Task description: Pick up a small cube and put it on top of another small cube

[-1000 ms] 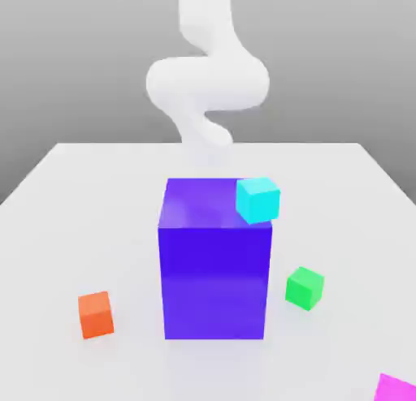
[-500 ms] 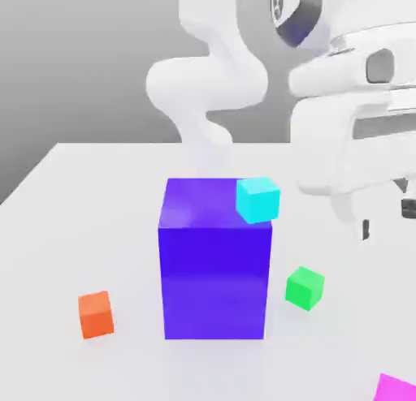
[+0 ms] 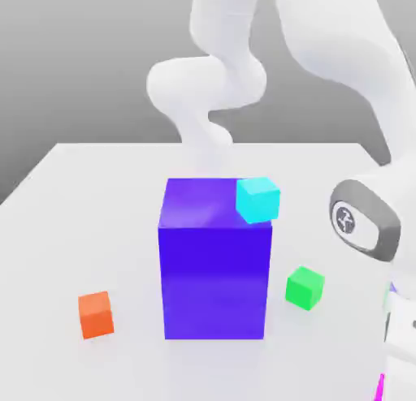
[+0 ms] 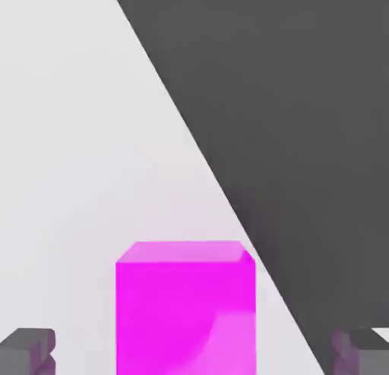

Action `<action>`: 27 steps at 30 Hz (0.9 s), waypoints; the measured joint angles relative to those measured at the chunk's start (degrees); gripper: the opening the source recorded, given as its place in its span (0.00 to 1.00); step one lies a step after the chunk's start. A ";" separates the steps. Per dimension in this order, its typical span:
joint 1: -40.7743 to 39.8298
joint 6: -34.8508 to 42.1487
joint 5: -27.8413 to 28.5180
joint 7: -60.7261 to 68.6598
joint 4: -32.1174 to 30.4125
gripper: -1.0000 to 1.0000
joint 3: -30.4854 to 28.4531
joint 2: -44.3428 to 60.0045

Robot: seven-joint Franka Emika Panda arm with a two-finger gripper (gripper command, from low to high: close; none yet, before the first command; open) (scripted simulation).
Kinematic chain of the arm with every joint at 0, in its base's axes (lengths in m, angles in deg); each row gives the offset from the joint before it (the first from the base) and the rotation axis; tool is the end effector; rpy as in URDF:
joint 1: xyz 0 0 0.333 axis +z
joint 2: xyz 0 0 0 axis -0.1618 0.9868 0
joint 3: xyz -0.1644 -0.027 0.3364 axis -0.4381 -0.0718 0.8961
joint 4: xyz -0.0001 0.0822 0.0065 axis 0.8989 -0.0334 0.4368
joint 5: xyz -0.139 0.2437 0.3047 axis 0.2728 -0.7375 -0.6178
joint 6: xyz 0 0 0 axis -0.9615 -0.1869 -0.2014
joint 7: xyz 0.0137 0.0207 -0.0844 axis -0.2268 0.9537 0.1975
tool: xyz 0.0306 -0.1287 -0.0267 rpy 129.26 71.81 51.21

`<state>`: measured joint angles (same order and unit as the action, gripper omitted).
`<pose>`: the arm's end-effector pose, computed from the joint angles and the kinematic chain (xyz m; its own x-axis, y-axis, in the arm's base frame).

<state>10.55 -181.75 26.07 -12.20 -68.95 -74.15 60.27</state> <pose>0.5538 0.2669 0.1338 0.9596 0.2812 0.0008 0.2812 -0.9596 0.0000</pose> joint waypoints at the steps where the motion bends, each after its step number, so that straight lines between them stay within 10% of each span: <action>1: 0.00 0.00 0.00 0.00 0.00 0.00 0.00 0.00; 11: -0.75 5.33 -1.18 1.10 -1.82 0.00 1.05 -7.07; 20: -0.50 5.57 8.31 12.34 -19.29 0.00 0.65 -25.58; 27: 1.63 3.08 4.02 30.57 -34.37 0.00 0.45 -38.85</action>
<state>12.19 -178.67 30.09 18.37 -103.32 -73.71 21.43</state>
